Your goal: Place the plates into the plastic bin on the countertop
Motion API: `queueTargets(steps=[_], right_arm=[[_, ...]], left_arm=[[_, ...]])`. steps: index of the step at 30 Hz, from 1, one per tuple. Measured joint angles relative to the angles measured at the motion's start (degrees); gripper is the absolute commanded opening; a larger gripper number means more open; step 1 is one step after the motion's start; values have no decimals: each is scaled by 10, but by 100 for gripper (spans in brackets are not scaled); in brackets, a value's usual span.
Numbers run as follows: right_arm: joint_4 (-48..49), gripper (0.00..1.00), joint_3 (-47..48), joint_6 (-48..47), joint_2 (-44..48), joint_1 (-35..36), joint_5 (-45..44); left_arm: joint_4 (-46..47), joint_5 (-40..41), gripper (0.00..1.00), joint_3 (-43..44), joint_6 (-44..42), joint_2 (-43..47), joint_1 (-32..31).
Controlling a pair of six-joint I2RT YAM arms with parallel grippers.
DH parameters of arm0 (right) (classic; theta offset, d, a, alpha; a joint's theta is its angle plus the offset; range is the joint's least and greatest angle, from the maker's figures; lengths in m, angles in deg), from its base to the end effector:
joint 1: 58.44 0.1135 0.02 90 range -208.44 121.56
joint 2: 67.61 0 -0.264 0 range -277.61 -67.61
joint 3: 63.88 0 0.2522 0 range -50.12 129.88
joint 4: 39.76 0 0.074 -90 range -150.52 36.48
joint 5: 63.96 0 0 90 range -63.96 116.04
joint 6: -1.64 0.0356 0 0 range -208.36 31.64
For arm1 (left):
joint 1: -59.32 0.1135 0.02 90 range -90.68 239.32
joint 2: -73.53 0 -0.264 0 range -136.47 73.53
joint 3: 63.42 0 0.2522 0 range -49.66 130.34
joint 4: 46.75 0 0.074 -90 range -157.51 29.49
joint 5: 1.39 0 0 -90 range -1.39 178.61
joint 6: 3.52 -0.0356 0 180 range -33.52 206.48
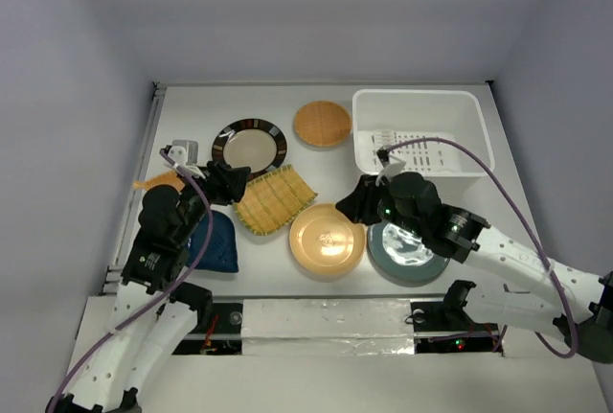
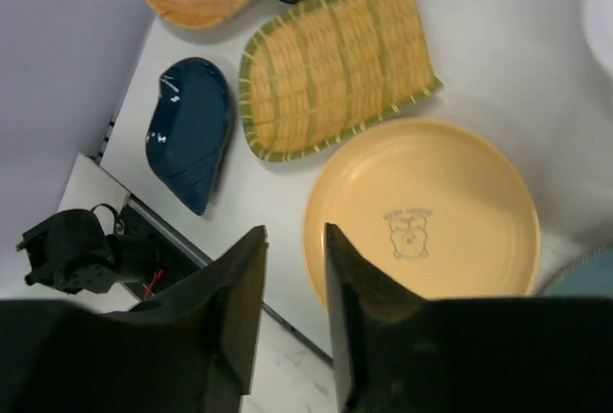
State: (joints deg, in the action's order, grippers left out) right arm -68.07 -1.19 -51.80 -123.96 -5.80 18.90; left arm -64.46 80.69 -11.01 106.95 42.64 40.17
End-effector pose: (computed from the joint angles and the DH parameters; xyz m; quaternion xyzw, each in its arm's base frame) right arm 0.1405 0.1768 0.3202 -0.0812 0.8240 0.3553 0.4338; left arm 0.1279 -0.0496 0.3488 0.0426 0.6821 -0.2913 0.6694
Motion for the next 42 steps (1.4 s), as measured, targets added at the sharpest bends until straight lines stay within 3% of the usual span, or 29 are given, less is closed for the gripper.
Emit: queueTargets(steps=[2,4,5,7,8,10,11,14,17,18,20,24,39,42], right_arm=[[-28,43,-24,33,27,3,-21],[-67,10,-45,68,52,5,-40],[-86,0,-52,89,64,6,-52],[-127,0,-63,124,82,6,-69],[-144,0,-67,142,88,7,-75],[-171,0,-71,169,92,8,-80],[-178,0,-74,184,92,11,-82],[-187,0,-85,225,82,31,-84],[-186,24,-96,260,52,49,-85],[-185,35,-98,270,38,54,-85],[-184,43,-101,289,9,59,-88],[-185,44,-108,325,-21,60,-96],[-106,42,-194,394,-86,61,-64],[-86,35,-200,403,-97,61,-64]], left_arm=[[-2,1,50,0,-2,9,-3],[-4,3,48,0,-5,17,-8],[-4,5,44,0,-5,22,-12],[-5,5,38,0,-6,32,-19],[-5,5,27,0,-7,37,-23],[-5,7,13,0,-6,46,-29],[-5,9,0,0,-8,49,-32],[-8,22,0,0,-10,59,-38],[-13,40,0,0,-9,64,-44],[-15,45,4,0,-9,64,-47],[-20,54,18,0,-9,64,-52],[-28,68,31,0,-8,64,-59],[-33,92,35,1,-8,62,-65],[-32,93,35,1,-8,60,-65]])
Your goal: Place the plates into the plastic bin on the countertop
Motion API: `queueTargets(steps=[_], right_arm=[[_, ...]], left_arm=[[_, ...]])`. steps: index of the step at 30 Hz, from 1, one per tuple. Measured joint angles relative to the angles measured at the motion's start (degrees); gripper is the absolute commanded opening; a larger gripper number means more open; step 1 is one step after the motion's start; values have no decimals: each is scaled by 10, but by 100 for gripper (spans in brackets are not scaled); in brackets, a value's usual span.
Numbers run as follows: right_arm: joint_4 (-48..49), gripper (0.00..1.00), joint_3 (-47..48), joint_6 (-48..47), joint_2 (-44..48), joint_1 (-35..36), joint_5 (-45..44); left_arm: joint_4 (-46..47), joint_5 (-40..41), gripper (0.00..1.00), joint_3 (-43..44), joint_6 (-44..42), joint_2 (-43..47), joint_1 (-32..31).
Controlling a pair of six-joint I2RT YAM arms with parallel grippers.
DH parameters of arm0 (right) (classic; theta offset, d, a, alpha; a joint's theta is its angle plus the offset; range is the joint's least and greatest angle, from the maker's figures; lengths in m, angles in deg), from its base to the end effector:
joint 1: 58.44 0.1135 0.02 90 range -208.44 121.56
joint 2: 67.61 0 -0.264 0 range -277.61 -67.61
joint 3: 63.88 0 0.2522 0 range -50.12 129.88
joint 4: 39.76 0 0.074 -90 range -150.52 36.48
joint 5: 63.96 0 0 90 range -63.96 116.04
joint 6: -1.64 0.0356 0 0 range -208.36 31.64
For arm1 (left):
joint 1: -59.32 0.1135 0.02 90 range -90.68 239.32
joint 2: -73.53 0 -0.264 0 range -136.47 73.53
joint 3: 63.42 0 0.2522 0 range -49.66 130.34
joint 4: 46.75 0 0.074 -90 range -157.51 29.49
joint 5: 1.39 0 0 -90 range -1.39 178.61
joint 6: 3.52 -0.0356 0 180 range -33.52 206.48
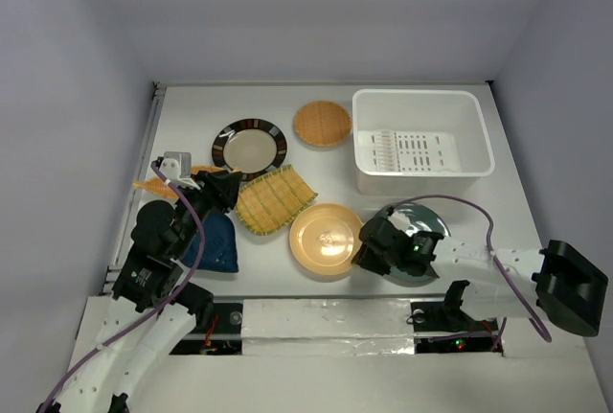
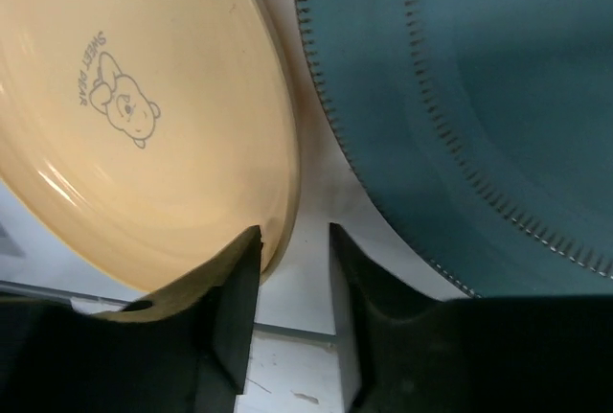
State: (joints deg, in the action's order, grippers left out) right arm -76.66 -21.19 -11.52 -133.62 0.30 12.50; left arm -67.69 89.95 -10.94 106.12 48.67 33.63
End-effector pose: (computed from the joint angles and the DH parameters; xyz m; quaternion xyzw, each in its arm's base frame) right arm 0.1100 0.1651 0.1606 0.1809 0.9430 0.1932 0.2019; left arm 0.1020 -0.0481 0.3542 0.0264 0.6642 -0.2807 0.6924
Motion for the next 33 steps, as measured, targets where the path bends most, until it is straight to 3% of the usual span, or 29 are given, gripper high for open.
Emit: queueTargets(steps=[4,9,14,18,22,24,29,33], right_arm=[[23,15,-8,13,-9,1,-3],[-15,1,-7,18,20,3,-18],[-156,0,40,0,116,6,-45],[-236,0,148,-32,199,6,-73],[-277,0,272,-88,220,-3,-146],[-275,0,322,-144,212,-45,-172],[-188,0,378,-337,173,-299,-176],[-148,0,437,-454,76,-431,-157]], left_arm=[[0,0,36,0,0,-2,0],[0,0,36,0,0,-2,-1],[0,0,37,0,0,-2,-1],[0,1,37,0,0,-1,-1],[0,3,38,0,0,1,-1],[0,3,39,0,0,4,-1],[0,5,39,0,0,19,-1],[0,6,39,0,0,26,-1]])
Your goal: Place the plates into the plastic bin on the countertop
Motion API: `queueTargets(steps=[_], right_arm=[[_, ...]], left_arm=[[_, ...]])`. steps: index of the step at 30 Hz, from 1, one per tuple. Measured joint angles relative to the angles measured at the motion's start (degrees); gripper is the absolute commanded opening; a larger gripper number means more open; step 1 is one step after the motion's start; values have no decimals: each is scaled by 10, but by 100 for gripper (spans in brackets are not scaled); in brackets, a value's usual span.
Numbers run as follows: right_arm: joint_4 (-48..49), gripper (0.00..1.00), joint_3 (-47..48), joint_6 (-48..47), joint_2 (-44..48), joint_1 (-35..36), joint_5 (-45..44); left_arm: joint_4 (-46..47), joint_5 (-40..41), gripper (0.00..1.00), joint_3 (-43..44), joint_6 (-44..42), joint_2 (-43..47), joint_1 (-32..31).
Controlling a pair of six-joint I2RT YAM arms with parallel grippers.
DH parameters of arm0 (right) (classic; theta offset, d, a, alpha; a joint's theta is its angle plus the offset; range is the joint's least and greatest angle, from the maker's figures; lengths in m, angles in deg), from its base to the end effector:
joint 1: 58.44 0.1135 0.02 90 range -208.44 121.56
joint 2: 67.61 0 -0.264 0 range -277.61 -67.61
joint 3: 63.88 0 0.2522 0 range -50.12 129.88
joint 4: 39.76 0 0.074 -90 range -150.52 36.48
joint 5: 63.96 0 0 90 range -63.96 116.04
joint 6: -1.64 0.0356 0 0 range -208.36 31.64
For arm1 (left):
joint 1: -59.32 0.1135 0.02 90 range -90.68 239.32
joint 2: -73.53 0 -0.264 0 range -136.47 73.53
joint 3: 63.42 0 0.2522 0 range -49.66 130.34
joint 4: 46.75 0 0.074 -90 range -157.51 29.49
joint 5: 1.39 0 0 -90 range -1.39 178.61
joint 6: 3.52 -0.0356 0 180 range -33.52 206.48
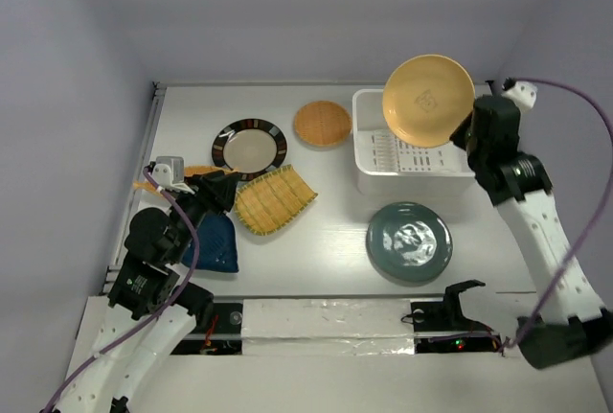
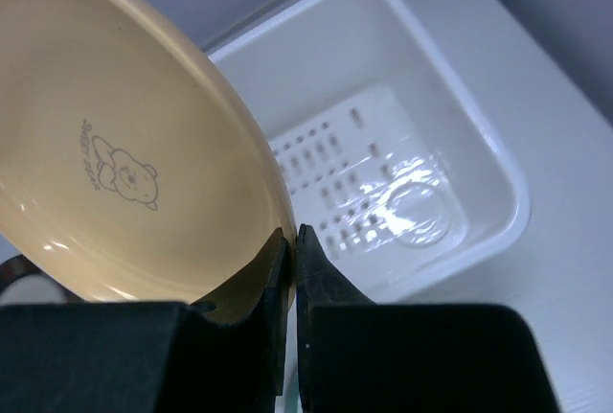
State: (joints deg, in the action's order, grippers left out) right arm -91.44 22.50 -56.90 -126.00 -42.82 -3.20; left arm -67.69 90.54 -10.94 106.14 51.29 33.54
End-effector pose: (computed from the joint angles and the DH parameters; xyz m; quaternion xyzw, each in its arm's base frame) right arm 0.1978 0.0372 0.4145 0.2483 0.7833 0.0176 0.5696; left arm 0.0921 -0.0431 0.3581 0.0217 0.6471 -0.2842 0.7071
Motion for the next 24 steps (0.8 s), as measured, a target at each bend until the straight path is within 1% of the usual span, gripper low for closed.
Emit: queueTargets(steps=[3,5,11,20,21,22,24], right_arm=[[33,0,35,-58,-96,-61,33],[41,0,40,-85,-156,-91,62],[26,0,68,-133,-291,-121,132],[23,0,72,-152,-353,-122,162],[23,1,72,-152,-361,-122,162],[23,5,72,-153,-369,-122,162],[23,8,72,-153,-380,-122,164]], left_arm=[[0,0,39,0,0,0,0],[0,0,39,0,0,0,0],[-1,0,39,0,0,2,-1],[-1,1,39,0,0,5,-15],[-1,1,39,0,-1,5,-16],[-2,1,39,0,-1,5,-18],[-3,1,39,0,-1,5,-20]])
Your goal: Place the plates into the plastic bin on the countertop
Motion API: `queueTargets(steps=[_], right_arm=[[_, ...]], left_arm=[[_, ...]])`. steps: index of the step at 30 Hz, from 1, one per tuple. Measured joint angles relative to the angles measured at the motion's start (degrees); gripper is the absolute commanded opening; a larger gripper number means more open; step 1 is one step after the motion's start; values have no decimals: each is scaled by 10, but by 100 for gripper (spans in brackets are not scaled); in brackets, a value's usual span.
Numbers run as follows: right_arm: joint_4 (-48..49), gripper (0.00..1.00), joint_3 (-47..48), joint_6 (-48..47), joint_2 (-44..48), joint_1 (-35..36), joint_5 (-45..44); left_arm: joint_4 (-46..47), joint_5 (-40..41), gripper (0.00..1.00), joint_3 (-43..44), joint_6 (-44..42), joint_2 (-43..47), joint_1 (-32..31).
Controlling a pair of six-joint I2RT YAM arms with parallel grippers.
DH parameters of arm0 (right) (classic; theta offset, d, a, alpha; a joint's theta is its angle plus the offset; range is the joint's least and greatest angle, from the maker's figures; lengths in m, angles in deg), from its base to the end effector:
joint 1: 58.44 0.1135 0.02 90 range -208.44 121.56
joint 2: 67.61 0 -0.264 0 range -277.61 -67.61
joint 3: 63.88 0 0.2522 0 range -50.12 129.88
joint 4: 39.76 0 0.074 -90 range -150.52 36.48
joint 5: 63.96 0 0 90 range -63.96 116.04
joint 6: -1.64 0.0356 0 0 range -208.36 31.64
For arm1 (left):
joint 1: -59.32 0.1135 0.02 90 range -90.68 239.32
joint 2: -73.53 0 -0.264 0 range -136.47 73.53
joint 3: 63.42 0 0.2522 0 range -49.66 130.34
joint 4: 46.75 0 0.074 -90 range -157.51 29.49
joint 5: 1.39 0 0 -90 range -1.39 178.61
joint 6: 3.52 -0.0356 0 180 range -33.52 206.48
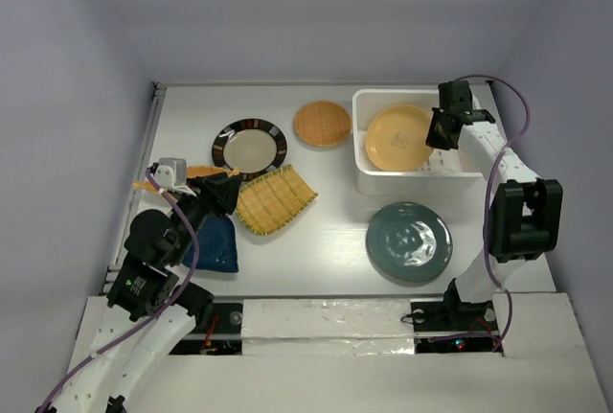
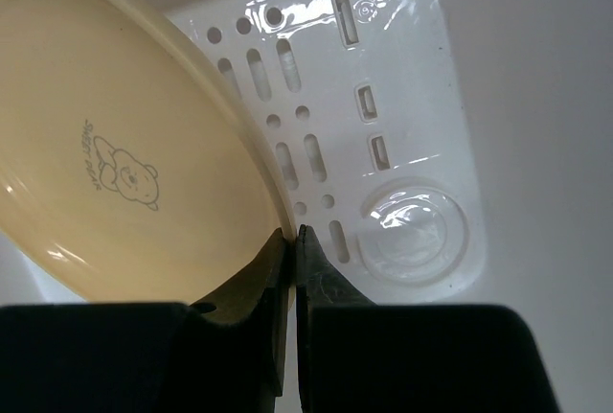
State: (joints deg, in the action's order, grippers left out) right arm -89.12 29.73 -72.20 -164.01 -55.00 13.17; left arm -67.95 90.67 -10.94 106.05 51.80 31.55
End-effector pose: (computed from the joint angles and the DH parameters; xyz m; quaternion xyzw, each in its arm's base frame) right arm 0.3678 0.0142 0.2777 0.1403 0.9302 -0.0496 0.3356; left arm 0.0887 -0.0453 0.3584 0.0325 0.6450 -0.2958 0.7038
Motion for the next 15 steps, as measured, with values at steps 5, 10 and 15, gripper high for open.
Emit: queueTargets(steps=[5,10,15], right_arm=[[0,49,0,4,-5,0,-5],[0,66,0,10,54,0,-34],[33,2,-22,33,221,34,-29]], left_arm=[[-2,1,39,0,0,2,0],[-2,5,39,0,0,2,-6],[-3,12,13,0,0,4,-6]])
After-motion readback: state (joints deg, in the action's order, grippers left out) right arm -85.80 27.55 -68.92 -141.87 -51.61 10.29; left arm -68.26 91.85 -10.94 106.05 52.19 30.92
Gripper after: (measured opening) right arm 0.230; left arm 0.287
